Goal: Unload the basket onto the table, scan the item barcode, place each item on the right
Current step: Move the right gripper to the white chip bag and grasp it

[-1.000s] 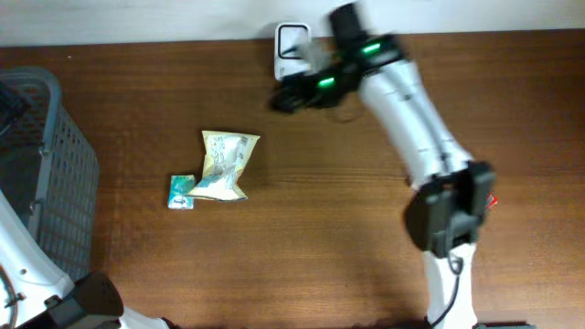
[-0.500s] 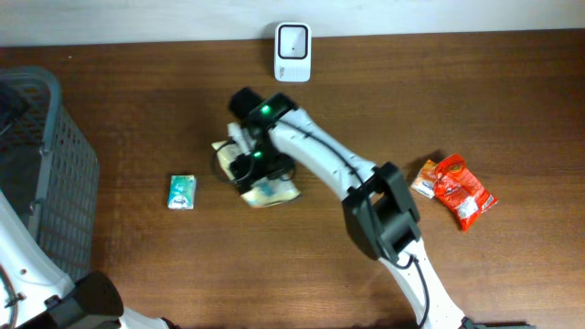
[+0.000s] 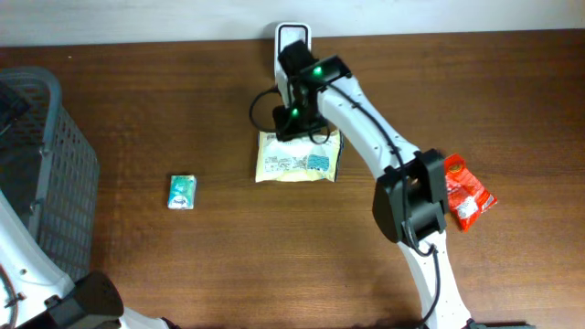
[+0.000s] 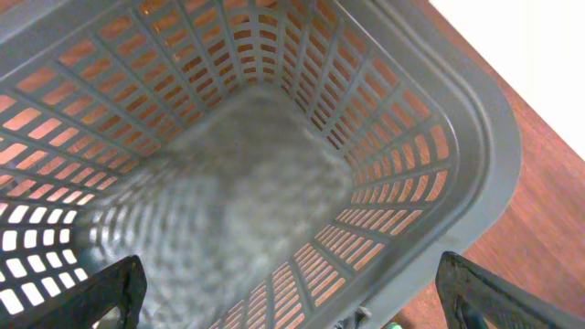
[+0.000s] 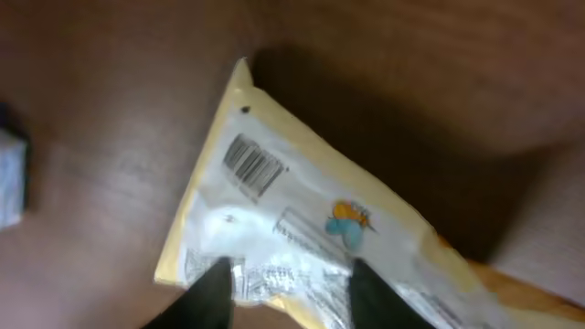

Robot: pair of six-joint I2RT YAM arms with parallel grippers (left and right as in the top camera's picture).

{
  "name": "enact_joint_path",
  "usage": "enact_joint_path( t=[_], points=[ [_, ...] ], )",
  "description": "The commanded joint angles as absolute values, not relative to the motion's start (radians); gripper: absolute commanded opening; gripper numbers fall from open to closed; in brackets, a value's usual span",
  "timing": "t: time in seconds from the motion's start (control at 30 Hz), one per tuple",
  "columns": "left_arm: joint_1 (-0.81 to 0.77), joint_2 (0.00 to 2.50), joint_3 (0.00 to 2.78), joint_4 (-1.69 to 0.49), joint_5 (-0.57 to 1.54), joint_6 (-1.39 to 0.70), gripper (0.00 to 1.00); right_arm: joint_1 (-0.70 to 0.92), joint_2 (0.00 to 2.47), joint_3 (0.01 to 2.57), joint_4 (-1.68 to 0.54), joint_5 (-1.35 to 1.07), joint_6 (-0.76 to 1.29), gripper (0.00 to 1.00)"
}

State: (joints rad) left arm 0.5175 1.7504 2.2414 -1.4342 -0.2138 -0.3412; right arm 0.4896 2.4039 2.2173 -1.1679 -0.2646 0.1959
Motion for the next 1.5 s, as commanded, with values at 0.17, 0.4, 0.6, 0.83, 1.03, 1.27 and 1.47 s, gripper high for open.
enact_joint_path(
  t=[0.17,0.4,0.6,0.83,1.03,1.27,1.47],
  points=[
    [0.52,1.748,2.252,-1.435,-0.214,-0.351,0.99,0.518,2.405,2.002,-1.017,-0.172,0.376,0.3],
    [0.52,1.748,2.252,-1.435,-0.214,-0.351,0.99,0.514,2.399,2.012,-1.095,-0.216,0.268,0.39],
    [0.52,1.748,2.252,-1.435,-0.214,-0.351,0.99,0.402,2.254,2.323,-1.397,-0.289,0.233,0.49],
    [0.52,1.748,2.252,-1.435,-0.214,-0.351,0.99,0.136,2.166,2.238,-1.662,-0.366,0.194,0.86],
    [0.52,1.748,2.252,-1.435,-0.214,-0.351,0.99,0.204,2.166,1.785,-1.244,-0.655,0.221,0.99],
    [0.52,1.748,2.252,-1.435,-0.214,-0.351,0.99,0.35,2.166,1.507,-0.8,-0.627,0.529,0.99],
    [0.52,1.748,2.252,-1.435,-0.214,-0.351,0.99,0.365,2.166,1.287,-0.444,-0.572,0.715,0.41]
  ],
)
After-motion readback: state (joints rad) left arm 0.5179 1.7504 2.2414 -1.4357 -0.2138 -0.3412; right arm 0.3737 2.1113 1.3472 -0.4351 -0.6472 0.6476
